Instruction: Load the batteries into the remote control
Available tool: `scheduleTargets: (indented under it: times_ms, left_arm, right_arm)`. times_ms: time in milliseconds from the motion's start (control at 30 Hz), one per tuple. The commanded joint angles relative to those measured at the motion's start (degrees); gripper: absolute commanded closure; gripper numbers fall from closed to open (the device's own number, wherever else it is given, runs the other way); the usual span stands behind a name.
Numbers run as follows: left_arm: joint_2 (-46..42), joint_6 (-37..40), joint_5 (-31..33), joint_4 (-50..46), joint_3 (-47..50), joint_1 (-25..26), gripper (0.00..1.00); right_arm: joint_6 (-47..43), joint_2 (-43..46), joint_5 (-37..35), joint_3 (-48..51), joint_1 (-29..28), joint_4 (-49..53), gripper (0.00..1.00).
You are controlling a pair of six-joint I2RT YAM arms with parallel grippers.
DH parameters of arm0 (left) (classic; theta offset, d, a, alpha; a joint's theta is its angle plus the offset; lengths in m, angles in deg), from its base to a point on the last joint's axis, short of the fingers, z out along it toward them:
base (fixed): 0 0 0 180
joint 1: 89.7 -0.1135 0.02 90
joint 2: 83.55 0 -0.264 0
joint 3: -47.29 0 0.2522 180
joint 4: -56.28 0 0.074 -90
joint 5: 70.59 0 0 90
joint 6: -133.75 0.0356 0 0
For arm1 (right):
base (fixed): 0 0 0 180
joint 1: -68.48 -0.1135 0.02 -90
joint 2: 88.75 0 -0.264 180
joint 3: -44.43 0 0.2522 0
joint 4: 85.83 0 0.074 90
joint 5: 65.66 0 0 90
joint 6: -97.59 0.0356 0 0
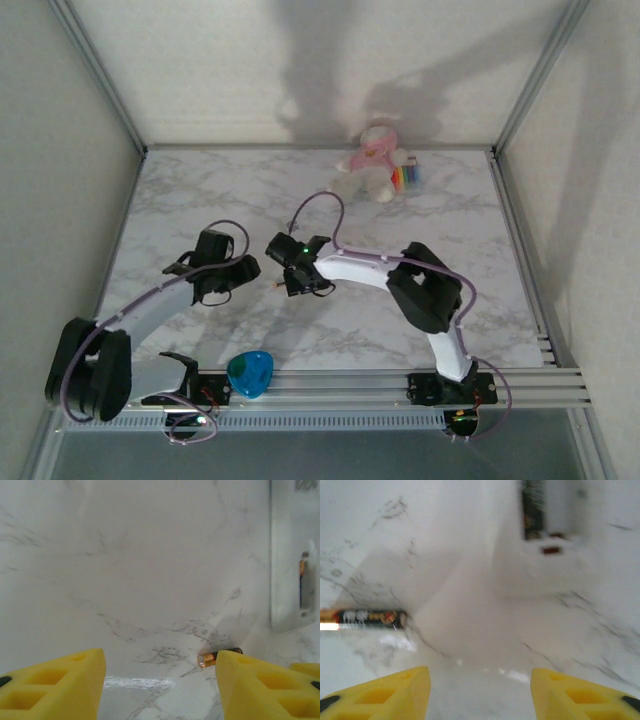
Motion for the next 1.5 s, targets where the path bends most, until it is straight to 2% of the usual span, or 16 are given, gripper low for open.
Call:
scheduleTargets:
  times_ms: [0, 300, 433, 867, 1167, 1467]
  left_arm:
    - [4.31, 3.11, -1.00, 2.03, -3.70, 3.09, 0.41]
    - [13.76, 8.62, 0.86, 1.34, -8.31, 8.72, 0.40]
    - [16.76, 9.88, -1.97, 3.65, -8.41, 9.83, 0.38]
    - [20.54, 14.19, 0.14, 2.11, -8.59, 15.63, 0.40]
    - [19.15, 15.14, -3.22, 1.73, -8.59, 16.21, 0.39]
    - [20.01, 16.02, -3.46, 1.26, -9.11, 18.00, 0.40]
  right_arm:
    - [1.34, 7.60, -0.87, 4.18, 1.64, -1.84, 0.42]
    - [2.85, 19.60, 0.15, 15.44, 4.88, -3.36, 0.40]
    - [3.27, 21.89, -0.06, 17.84, 5.39, -4.00, 0.40]
    - [3.59, 24.01, 0.76, 22.07, 6.51, -6.33, 0.40]
    - [4.25, 24.01, 1.09, 23.39, 6.56, -7.20, 0.40]
    - [4.97, 23.97, 1.56, 24.78, 6.51, -7.82, 0.40]
